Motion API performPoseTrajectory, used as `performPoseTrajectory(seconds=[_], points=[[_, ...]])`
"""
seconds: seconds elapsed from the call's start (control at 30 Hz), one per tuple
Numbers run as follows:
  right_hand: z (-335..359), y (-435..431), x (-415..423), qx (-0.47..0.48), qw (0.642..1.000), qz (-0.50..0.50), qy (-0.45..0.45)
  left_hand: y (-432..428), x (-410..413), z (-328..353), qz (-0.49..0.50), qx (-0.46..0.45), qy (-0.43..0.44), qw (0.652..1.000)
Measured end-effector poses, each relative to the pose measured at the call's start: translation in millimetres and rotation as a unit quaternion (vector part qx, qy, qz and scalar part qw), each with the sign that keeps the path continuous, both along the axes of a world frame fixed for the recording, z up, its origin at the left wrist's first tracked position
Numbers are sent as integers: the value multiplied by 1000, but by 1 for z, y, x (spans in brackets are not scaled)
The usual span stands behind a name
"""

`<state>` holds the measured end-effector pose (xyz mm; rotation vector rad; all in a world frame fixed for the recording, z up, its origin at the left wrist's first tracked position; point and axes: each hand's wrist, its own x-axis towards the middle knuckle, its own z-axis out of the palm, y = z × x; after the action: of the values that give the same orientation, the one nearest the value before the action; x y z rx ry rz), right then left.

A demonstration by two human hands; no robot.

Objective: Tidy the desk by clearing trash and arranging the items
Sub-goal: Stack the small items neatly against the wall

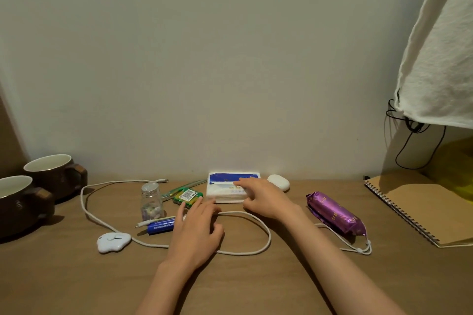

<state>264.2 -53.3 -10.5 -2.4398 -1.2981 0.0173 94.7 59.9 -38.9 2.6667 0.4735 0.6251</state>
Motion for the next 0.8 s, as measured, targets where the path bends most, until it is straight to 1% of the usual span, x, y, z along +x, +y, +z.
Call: performPoseTrajectory(seconds=[0.13,0.23,0.33,0.4,0.47,0.57,0.7,0.8], points=[[-4,-5,-3,-6,1000,5,-17,-2,-2,3,0,-1,14,1000],[6,-17,-3,40,999,1,-21,-1,-2,3,-5,6,1,1000],[13,-34,9,81,994,-67,-23,-2,-1,1,-9,20,-40,999],[10,-43,20,71,990,-116,-33,-5,0,2,-6,11,-61,998],[4,-48,27,56,987,-147,-28,-9,2,3,-3,5,-65,998],[-3,-48,29,44,982,-180,-33,-13,5,1,-2,-8,-37,999],[-5,-42,32,55,981,-186,-28,-12,6,-1,4,-45,43,998],[-4,-38,34,77,979,-189,-10,-10,7,-2,4,-56,45,997]])
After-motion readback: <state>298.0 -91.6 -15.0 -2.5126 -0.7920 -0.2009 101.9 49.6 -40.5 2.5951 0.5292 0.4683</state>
